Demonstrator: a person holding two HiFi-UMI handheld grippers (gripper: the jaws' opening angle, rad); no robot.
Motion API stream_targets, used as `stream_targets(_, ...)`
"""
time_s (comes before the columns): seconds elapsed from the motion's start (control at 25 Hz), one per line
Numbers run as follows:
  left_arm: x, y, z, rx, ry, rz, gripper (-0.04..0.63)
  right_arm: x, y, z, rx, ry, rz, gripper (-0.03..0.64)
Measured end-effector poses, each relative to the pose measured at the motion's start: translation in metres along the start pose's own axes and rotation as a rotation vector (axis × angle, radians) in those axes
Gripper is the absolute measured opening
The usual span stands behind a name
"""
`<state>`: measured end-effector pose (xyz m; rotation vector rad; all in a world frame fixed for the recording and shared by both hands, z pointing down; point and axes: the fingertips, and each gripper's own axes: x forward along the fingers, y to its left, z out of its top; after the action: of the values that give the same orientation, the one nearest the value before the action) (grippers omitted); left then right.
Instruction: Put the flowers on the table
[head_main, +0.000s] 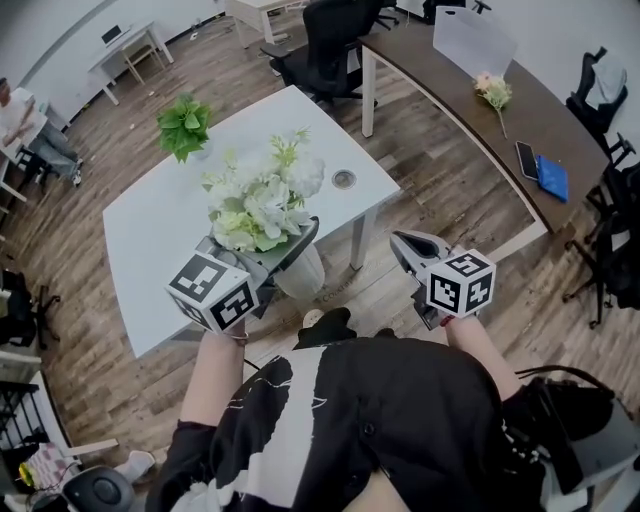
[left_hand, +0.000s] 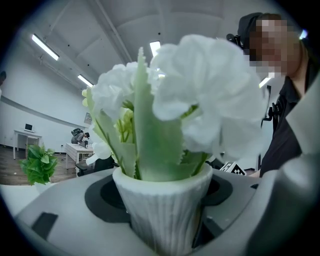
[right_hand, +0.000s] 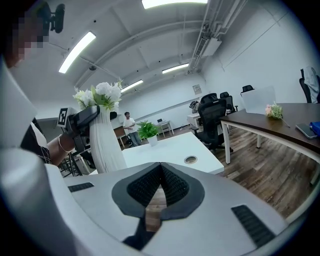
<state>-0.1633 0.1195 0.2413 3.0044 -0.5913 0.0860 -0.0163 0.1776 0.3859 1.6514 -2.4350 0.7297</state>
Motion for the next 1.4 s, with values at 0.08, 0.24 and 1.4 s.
stream_targets(0.08,0.005,0.004,-0.002,-0.003,-0.002,-0.002,0.388,0.004,-0.004,-0.003,0.015,0.004,0.006,0.015)
stream_targets(0.24,0.023,0.015,-0.006,-0.009,0.007,-0.001,0.388,0.011,-0.02,0.006,0.095,-0.033,0.019,0.015)
stream_targets(1.4,0.154,0.181,0.009,-0.016,-0.008,0.056,0.387,0.164,-0.145,0.115,0.058,-0.002,0.063,0.015)
